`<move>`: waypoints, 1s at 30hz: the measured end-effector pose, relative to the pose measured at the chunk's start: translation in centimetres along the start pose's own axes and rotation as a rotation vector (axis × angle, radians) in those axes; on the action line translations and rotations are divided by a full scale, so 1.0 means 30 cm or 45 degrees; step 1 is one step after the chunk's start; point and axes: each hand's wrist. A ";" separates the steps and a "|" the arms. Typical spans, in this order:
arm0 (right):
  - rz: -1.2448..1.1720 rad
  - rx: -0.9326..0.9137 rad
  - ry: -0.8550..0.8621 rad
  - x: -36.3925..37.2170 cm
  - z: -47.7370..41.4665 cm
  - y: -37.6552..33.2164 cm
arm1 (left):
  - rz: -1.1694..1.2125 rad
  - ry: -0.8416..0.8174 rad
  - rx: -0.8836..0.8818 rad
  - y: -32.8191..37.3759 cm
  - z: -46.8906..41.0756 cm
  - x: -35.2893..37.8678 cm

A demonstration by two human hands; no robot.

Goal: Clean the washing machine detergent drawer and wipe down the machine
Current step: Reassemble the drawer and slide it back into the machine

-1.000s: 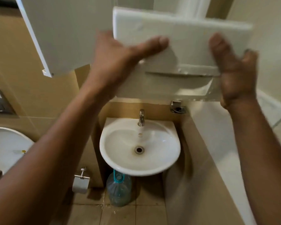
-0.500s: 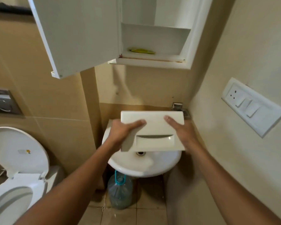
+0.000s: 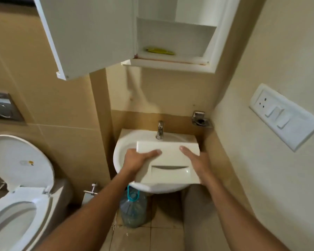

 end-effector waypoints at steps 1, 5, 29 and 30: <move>0.036 0.029 -0.017 -0.002 -0.002 0.038 | 0.009 -0.022 -0.037 -0.050 -0.009 -0.005; -0.012 -0.121 0.021 -0.023 -0.001 -0.067 | 0.083 -0.033 0.047 0.024 -0.022 0.003; -0.150 -0.316 0.083 -0.022 0.022 -0.217 | 0.088 0.075 0.252 0.196 0.020 -0.007; -0.249 -0.431 0.111 -0.044 0.039 -0.305 | 0.128 0.108 0.367 0.281 0.042 -0.005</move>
Point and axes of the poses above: each hand's wrist, its own z-axis away from the middle knuckle, its own x-axis out of the palm, y = z × x, and after that the axes turned 15 degrees about y, right-handed
